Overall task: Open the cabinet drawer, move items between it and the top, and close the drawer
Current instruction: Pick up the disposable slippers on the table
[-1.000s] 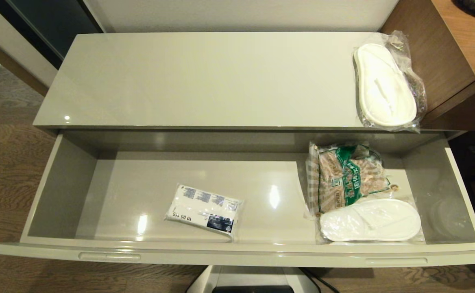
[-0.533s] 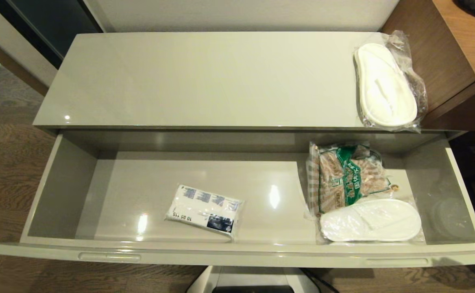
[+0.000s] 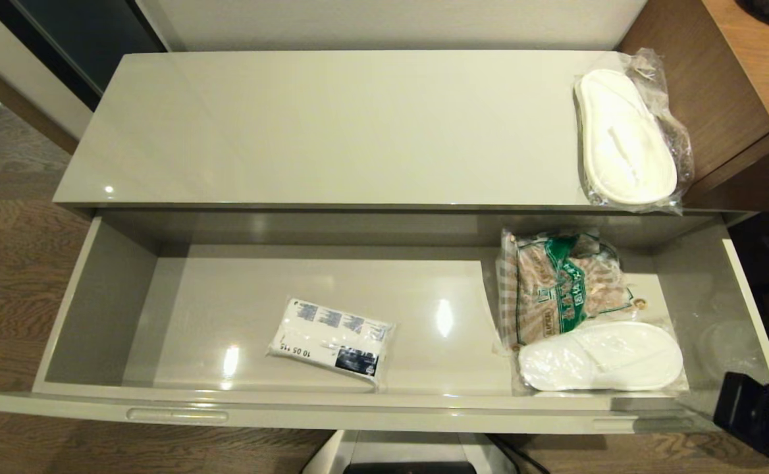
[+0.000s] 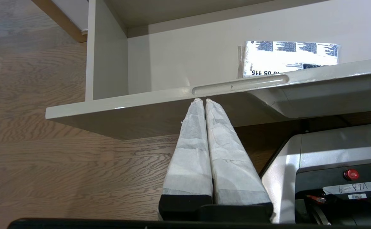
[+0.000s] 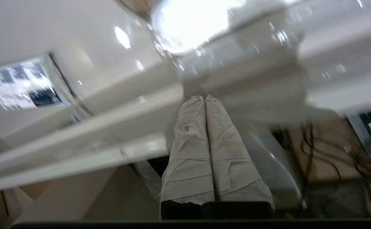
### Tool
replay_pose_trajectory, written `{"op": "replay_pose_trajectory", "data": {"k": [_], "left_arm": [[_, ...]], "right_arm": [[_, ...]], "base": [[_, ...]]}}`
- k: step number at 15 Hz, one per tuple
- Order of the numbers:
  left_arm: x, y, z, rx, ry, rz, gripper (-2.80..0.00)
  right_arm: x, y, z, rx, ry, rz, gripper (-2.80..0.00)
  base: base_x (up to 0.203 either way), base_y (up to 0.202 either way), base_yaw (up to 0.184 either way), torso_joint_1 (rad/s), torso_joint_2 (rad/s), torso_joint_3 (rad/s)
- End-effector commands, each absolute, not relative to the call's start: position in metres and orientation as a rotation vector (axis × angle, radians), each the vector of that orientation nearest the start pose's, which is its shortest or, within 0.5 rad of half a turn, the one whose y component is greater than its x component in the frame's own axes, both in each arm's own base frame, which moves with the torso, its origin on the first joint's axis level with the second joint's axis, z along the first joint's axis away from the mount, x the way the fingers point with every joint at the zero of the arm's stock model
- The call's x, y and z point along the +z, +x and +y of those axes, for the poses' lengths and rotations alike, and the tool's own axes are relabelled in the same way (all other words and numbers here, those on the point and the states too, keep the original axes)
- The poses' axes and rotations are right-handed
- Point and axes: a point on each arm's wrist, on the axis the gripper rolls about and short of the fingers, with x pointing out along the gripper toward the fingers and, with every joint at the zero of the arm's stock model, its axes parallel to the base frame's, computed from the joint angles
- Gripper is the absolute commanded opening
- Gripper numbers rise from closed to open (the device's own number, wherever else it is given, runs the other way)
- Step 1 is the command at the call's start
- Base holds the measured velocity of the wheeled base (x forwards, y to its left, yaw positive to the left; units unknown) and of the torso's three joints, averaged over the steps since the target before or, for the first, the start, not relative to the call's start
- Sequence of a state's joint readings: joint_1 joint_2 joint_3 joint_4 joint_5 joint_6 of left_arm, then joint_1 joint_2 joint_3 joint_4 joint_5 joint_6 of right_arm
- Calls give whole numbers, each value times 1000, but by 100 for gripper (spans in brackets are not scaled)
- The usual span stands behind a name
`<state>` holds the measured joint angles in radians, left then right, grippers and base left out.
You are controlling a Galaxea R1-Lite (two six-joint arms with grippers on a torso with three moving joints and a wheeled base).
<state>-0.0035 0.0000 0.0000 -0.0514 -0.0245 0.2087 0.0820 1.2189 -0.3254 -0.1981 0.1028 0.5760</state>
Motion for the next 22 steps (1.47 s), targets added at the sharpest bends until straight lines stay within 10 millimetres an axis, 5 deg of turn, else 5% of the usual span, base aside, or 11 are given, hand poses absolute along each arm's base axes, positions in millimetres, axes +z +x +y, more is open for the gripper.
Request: {"op": "replay_pose_trajectory", "data": {"k": [1, 6, 9, 14, 19, 22], "left_arm": [[81, -23, 0, -22, 211, -53, -280], [81, -23, 0, -22, 211, -53, -280], [81, -23, 0, -22, 211, -53, -280], [81, -23, 0, -22, 211, -53, -280], [81, -23, 0, -22, 211, -53, -280], [81, -23, 0, -22, 211, -53, -280]], "right_arm": [[120, 150, 16, -31, 562, 756, -280], [128, 148, 15, -23, 571, 707, -280], [160, 161, 13, -101, 577, 493, -280], [229, 150, 11, -143, 411, 532, -280], [278, 225, 27, -20, 343, 458, -280], [284, 249, 40, -5, 298, 399, -280]], "base": [[0, 0, 0, 0, 0, 0], [0, 0, 0, 0, 0, 0], [0, 0, 0, 0, 0, 0], [0, 0, 0, 0, 0, 0], [0, 0, 0, 0, 0, 0], [0, 0, 0, 0, 0, 0]]}}
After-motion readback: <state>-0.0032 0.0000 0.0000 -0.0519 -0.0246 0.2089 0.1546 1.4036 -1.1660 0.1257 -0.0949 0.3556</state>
